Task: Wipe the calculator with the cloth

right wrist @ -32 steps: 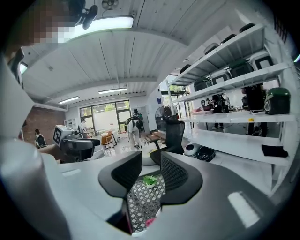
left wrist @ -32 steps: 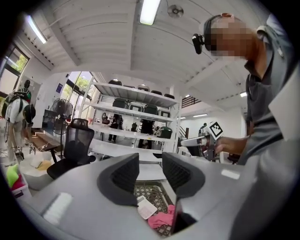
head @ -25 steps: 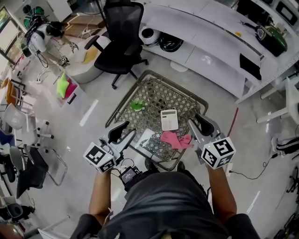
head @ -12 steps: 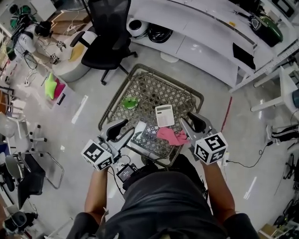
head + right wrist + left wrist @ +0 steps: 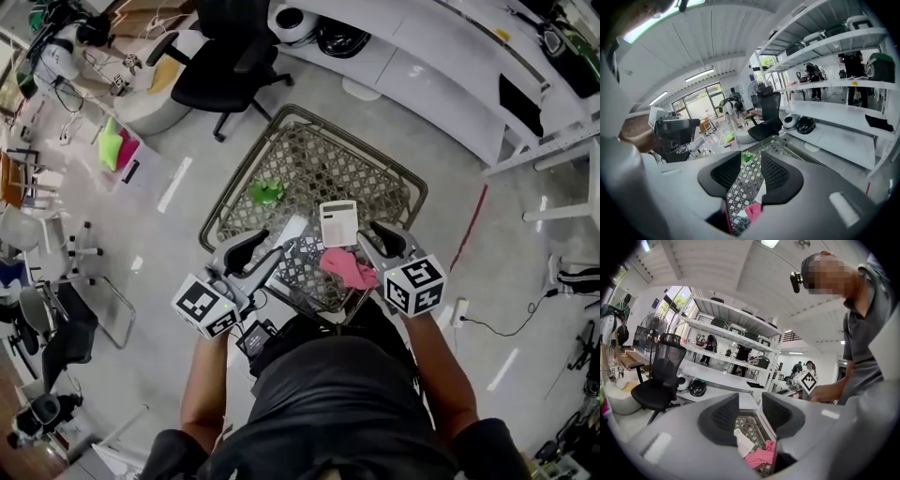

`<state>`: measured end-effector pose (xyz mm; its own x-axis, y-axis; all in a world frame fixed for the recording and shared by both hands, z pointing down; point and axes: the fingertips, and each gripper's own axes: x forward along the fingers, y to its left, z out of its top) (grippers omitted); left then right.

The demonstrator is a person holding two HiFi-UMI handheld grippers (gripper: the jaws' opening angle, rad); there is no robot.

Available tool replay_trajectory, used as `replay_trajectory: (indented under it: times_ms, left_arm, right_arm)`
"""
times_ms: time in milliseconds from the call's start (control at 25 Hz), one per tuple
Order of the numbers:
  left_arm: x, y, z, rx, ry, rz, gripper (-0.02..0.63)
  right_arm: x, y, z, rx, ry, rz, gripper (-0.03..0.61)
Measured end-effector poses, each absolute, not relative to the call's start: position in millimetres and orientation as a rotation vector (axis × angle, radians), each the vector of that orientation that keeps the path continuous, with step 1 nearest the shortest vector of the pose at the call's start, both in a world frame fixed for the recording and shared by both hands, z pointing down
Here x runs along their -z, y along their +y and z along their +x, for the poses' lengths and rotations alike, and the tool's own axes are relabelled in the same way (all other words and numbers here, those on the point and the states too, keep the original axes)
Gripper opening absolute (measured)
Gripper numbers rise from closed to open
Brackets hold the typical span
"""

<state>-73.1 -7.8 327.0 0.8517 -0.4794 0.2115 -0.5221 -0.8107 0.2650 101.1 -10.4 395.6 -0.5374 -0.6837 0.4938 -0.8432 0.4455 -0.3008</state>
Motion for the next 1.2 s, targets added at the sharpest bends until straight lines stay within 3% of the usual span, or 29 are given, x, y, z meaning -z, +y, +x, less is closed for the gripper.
replay_trajectory:
  times_ms: [1200]
  left_arm:
    - [-431.7,-41.2,-73.8,-0.282,-0.753,2.505,0.169]
  right_arm:
    - [-642.8,4.0,66.5,-1.081,-1.988,0.925,0.160]
